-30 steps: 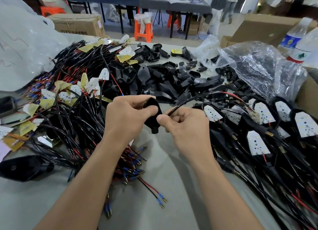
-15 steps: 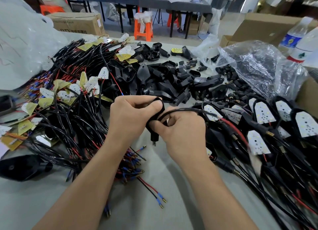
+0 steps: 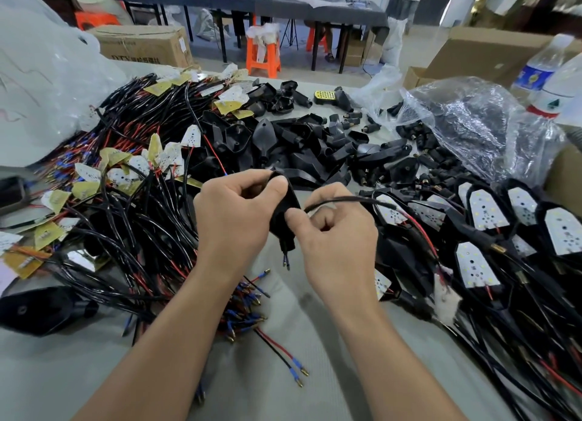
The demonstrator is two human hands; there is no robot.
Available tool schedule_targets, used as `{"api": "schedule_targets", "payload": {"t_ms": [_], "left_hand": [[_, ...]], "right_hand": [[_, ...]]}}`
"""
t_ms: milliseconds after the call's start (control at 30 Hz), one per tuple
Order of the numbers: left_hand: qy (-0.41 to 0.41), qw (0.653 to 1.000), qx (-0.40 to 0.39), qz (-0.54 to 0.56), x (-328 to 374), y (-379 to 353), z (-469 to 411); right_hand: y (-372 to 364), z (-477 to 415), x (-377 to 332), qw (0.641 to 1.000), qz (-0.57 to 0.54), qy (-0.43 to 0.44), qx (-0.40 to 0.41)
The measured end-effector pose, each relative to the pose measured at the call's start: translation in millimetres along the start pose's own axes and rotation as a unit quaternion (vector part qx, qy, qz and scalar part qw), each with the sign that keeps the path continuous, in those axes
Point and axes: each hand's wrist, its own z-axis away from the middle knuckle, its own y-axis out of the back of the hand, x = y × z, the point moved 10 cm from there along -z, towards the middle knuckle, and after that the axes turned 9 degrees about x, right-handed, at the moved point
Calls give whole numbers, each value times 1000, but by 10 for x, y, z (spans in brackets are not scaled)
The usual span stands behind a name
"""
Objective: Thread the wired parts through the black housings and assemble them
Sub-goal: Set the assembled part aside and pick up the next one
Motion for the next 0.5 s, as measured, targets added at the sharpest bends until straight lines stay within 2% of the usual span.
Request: {"api": "schedule_targets", "payload": {"t_ms": [167,267,333,433,500], "left_hand": [[-19,1000,1,-9,95,-18,57],[-10,1000,-5,19,110,-38,71],[42,996,20,73,7,9,20],[161,976,48,140,-226,24,-7],[229,957,44,173,-345,-30,38]], "right_hand": [[-175,20,-18,993,67,28,-97],[-166,28,46,991,71,3,-113],[-111,16,61,995,42,-8,-92],[-40,36,-178,997,6,72,-32],[-52,84,-282,994,-1,110,-22]]}}
